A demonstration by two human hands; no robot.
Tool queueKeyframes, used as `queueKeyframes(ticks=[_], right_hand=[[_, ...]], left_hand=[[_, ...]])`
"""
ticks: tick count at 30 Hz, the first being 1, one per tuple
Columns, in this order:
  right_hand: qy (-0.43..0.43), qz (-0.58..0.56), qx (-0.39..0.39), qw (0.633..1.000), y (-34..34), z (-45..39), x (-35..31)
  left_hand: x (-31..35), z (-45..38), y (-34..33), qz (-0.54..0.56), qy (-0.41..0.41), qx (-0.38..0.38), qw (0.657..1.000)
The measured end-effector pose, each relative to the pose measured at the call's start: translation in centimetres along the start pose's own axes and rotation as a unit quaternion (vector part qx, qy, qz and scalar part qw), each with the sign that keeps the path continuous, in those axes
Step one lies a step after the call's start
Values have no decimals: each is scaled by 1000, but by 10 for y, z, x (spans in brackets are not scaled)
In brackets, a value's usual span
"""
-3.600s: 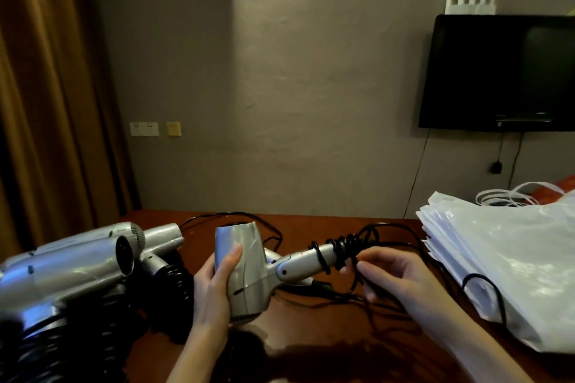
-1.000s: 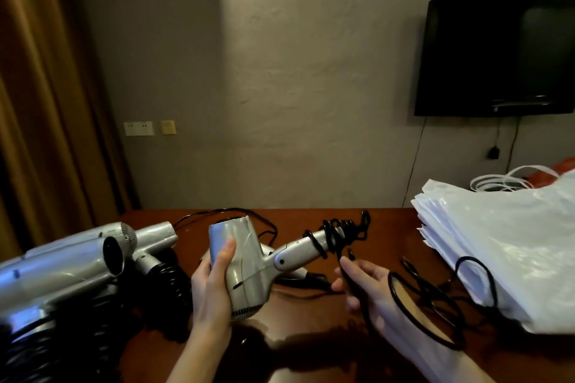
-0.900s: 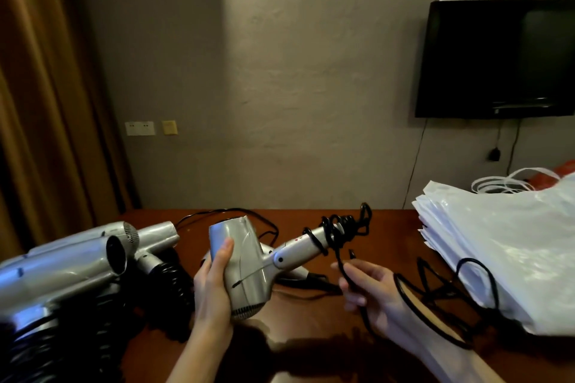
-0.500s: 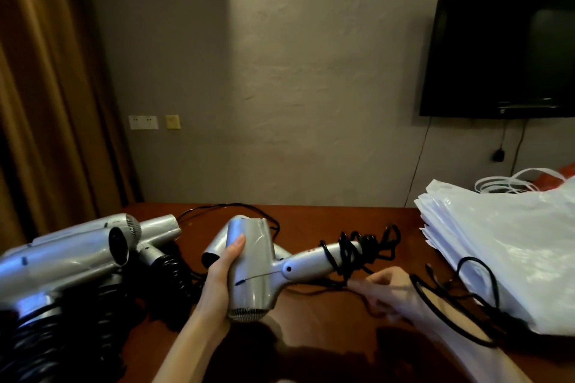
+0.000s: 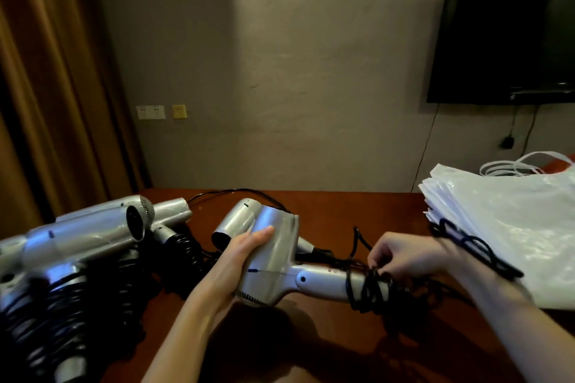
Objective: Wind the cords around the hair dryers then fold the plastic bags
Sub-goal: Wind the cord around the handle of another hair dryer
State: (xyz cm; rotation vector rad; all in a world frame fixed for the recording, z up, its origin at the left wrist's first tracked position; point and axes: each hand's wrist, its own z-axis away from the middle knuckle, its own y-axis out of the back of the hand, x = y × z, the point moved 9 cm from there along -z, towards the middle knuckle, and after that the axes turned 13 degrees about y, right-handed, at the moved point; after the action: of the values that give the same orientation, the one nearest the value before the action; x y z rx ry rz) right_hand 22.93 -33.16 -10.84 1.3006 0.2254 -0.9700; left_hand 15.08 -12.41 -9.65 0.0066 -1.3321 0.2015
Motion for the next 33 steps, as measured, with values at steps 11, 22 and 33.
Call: queueKeyframes(ticks=[11, 22, 33], right_hand=[[-76, 176, 217, 957, 67, -18, -65], [62, -308, 423, 850, 27, -8, -54], [137, -437, 404, 792, -18, -24, -61]], left_hand=[[28, 3, 27, -61, -214, 156, 962], [19, 5, 53, -29, -203, 233, 951], [8, 3, 64, 48, -177, 262, 947]])
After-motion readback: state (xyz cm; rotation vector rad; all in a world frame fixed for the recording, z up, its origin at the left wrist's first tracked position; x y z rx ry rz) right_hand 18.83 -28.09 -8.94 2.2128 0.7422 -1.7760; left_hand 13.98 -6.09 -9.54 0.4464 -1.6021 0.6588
